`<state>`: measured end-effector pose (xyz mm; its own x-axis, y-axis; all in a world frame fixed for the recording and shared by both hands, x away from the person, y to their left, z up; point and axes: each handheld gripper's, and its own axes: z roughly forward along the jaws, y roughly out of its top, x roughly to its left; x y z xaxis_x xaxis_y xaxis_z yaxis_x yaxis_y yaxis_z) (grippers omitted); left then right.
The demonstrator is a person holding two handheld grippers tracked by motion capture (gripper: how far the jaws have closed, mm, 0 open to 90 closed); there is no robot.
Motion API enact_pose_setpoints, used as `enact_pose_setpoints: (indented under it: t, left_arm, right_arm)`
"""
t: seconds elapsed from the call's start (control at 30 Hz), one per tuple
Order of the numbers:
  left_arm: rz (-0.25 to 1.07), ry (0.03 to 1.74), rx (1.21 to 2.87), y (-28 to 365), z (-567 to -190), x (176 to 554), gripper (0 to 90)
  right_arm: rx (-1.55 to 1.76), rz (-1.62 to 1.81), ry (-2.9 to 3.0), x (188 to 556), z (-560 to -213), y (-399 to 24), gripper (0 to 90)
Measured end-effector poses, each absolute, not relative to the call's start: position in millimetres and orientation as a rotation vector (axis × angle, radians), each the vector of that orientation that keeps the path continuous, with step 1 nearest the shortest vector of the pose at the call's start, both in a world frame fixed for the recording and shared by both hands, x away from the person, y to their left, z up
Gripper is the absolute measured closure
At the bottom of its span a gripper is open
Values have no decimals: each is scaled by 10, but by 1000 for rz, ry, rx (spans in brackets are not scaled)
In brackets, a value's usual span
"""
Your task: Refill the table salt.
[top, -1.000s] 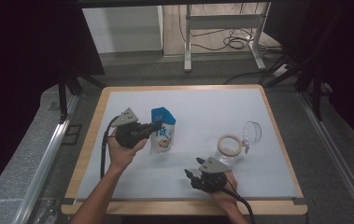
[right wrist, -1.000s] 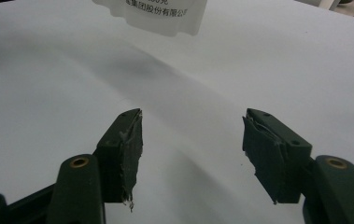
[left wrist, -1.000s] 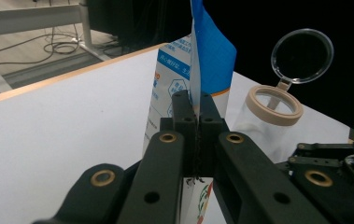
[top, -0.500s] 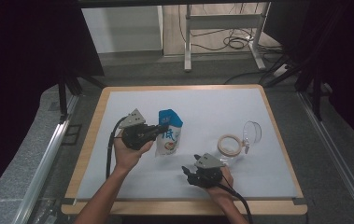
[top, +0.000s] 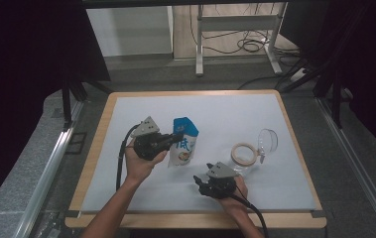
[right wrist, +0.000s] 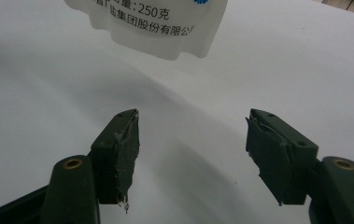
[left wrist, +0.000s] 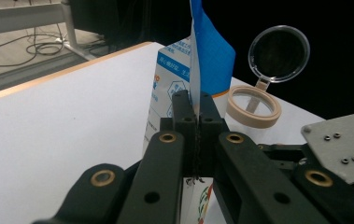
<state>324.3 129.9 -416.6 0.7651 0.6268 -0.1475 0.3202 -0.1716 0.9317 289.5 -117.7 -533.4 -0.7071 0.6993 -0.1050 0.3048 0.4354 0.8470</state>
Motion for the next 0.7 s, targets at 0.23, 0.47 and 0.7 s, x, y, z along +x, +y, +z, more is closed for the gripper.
enact_pose_setpoints:
  t: [0.23, 0.47, 0.7]
  left_arm:
    - [308, 714, 1776, 1220, -4138, 3204, 900]
    - [289, 705, 1777, 1142, -4134, 3197, 900]
    - [266, 698, 1783, 1057, -4123, 3190, 900]
  right_arm:
    - [842, 1179, 2231, 2915, -5319, -1127, 342]
    - [828, 1144, 2216, 2962, -5337, -1024, 326]
    - [792, 1111, 2182, 3014, -5316, -938, 322]
